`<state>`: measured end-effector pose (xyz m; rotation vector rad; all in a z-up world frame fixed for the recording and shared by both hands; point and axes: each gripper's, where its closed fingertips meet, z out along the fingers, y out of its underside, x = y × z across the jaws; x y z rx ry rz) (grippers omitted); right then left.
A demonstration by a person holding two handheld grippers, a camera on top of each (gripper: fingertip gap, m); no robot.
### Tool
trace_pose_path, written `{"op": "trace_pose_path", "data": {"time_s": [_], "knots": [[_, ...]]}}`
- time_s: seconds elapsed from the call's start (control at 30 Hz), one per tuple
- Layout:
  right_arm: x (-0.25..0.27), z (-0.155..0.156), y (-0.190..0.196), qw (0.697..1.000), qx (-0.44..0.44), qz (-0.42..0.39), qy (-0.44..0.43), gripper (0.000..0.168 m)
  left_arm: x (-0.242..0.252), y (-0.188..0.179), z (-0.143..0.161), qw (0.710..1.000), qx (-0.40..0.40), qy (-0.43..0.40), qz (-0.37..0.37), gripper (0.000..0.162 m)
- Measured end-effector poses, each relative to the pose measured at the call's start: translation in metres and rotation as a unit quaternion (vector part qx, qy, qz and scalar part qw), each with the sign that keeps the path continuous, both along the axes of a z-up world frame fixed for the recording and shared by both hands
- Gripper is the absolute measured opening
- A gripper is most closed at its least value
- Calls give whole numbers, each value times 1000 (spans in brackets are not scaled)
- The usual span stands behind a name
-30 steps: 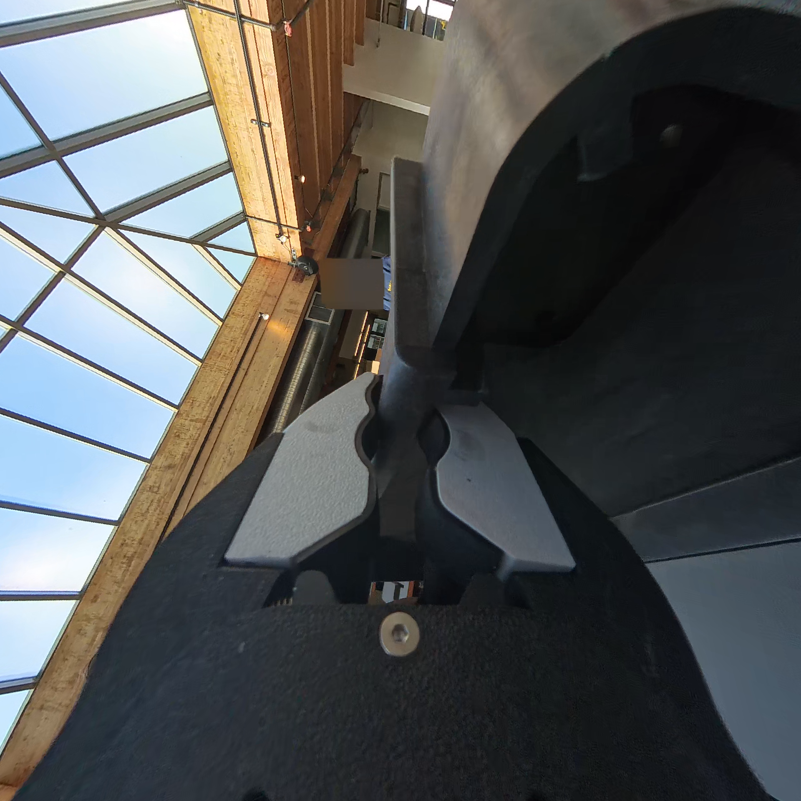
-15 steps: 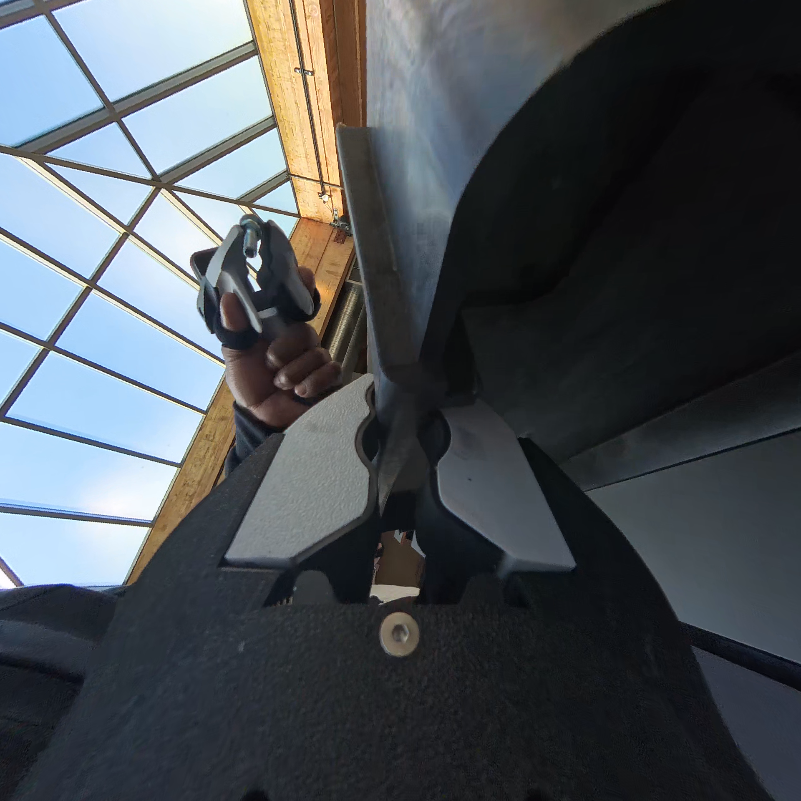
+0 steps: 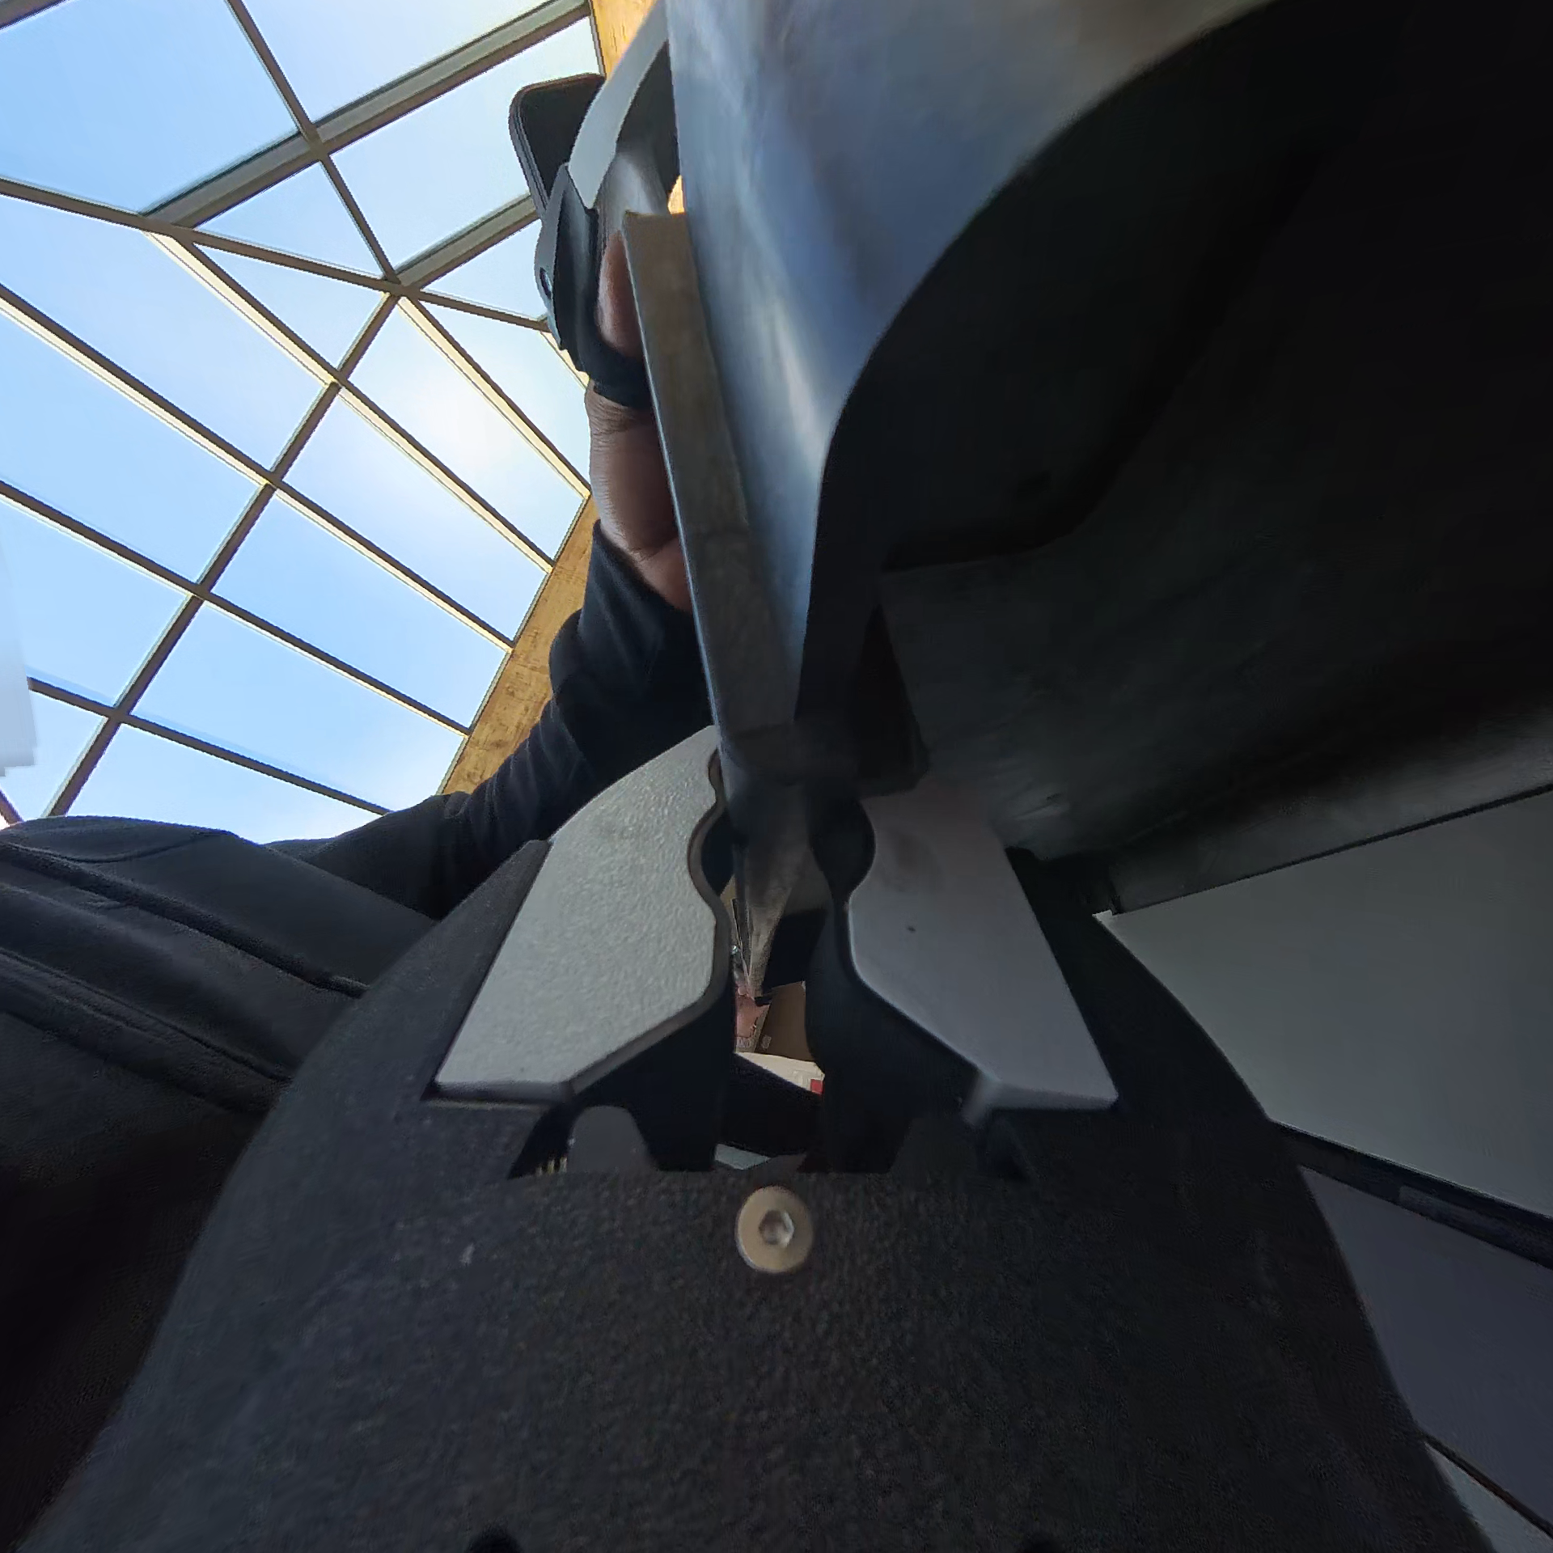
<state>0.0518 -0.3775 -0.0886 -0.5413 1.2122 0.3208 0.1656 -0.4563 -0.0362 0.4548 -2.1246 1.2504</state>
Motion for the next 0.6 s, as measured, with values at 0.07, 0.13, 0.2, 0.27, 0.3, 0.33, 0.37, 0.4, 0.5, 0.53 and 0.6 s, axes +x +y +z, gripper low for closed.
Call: {"op": "trace_pose_path", "data": {"time_s": [0.07, 0.13, 0.2, 0.27, 0.3, 0.33, 0.37, 0.4, 0.5, 0.53, 0.6], "knots": [[-2, -1, 1, 1000, 2, 4, -7, 16, -7, -7, -4, 1000, -3, -1, -14, 15], [-4, -1, 1, 1000, 3, 6, -11, 16, -13, -13, -6, 1000, -10, -4, -26, 15], [-6, -1, 1, 1000, 5, 8, -14, 16, -18, -18, -9, 999, -12, -11, -37, 15], [-7, -2, 1, 1000, 9, 8, -16, 15, -24, -23, -13, 999, -11, -15, -46, 15], [-7, -2, 1, 1000, 11, 8, -17, 15, -27, -24, -16, 998, -9, -18, -52, 16], [-7, -2, 1, 1000, 11, 8, -18, 15, -29, -26, -19, 998, -6, -21, -56, 15], [-7, -2, 1, 1000, 11, 9, -19, 15, -31, -27, -21, 998, -3, -23, -59, 15], [-7, -1, 1, 1000, 11, 9, -20, 15, -32, -27, -24, 998, -1, -23, -60, 16], [-7, -1, 1, 1000, 13, 9, -21, 15, -34, -29, -30, 998, 4, -18, -60, 15], [-6, -1, 1, 1000, 13, 9, -21, 15, -35, -29, -32, 998, 7, -17, -60, 15], [-6, -1, 1, 1000, 13, 9, -22, 15, -36, -30, -33, 998, 8, -18, -63, 15]]}}
